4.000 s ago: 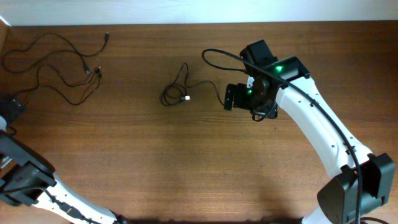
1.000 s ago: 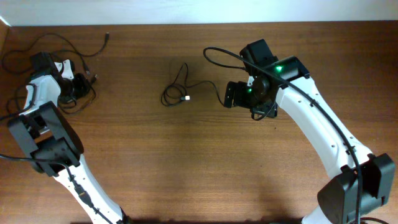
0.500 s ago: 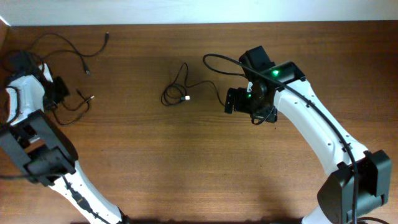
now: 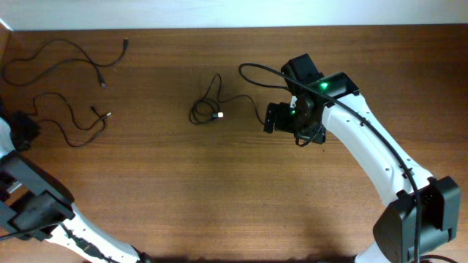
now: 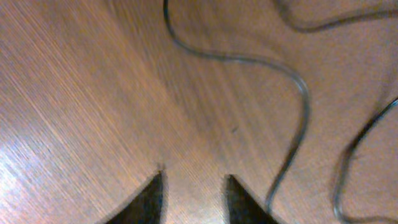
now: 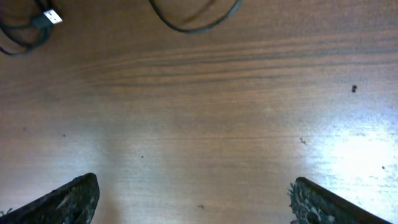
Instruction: Untangle cables
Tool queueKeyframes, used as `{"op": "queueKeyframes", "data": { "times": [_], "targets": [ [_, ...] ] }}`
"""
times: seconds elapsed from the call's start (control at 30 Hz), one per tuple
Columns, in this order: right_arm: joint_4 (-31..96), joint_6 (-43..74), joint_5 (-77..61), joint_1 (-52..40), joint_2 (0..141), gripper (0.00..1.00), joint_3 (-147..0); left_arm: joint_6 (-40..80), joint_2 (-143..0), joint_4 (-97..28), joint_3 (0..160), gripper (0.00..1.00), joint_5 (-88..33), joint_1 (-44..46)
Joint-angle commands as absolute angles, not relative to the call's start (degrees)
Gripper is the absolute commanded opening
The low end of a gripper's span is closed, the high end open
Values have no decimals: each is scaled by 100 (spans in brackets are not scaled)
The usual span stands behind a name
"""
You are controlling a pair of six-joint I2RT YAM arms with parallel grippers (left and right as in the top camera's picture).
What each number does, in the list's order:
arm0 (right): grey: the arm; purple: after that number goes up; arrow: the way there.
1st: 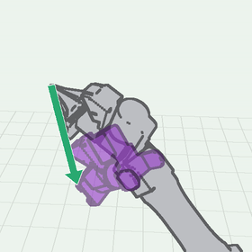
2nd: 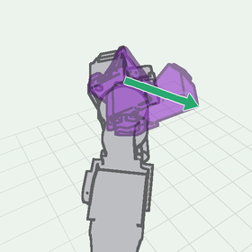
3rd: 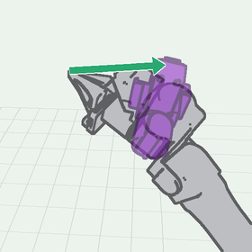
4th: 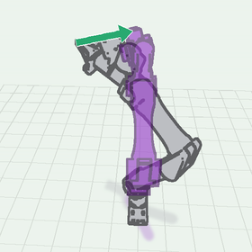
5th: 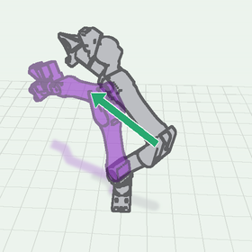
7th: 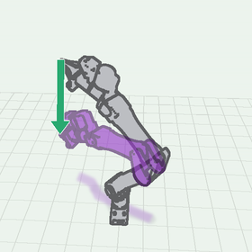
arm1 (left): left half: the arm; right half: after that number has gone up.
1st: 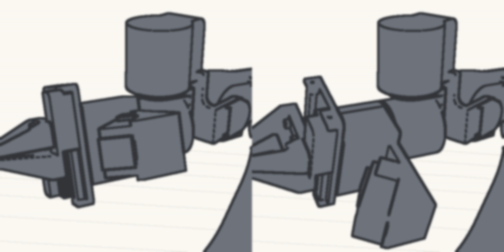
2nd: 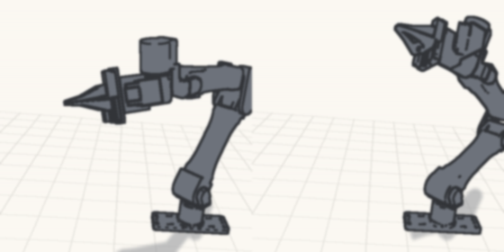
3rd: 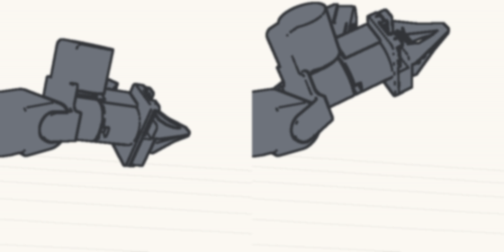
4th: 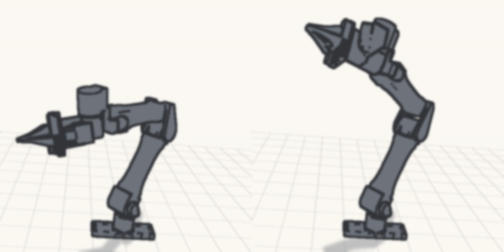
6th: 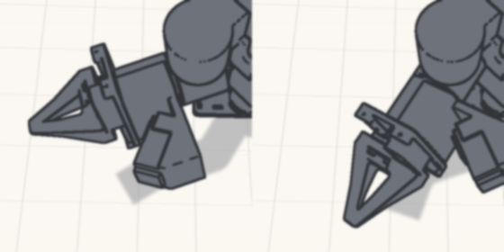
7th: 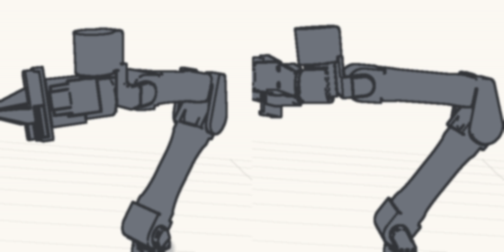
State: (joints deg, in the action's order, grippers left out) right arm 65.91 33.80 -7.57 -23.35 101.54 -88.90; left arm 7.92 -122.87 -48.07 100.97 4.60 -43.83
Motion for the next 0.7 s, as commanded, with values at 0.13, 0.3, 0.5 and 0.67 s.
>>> {"op": "queueKeyframes", "data": {
  "times": [0.13, 0.3, 0.5, 0.67],
  "targets": [
    [6525, 3330, -884, -2362, 10165, 98, -8838, 836, -12193, -4554, 9013, 0, 237, -4165],
    [6506, 3330, -882, -2362, 10165, 98, -8838, 1457, -12193, -4471, 8611, 0, 233, -4160],
    [6508, 3330, -884, -2362, 10165, 98, -8838, 1455, -12193, -3997, 8370, 0, -591, -4150],
    [6512, 3330, -884, -2362, 10165, 98, -8838, 1452, -12193, -3723, 8368, 0, -773, -3909]
  ]
}}
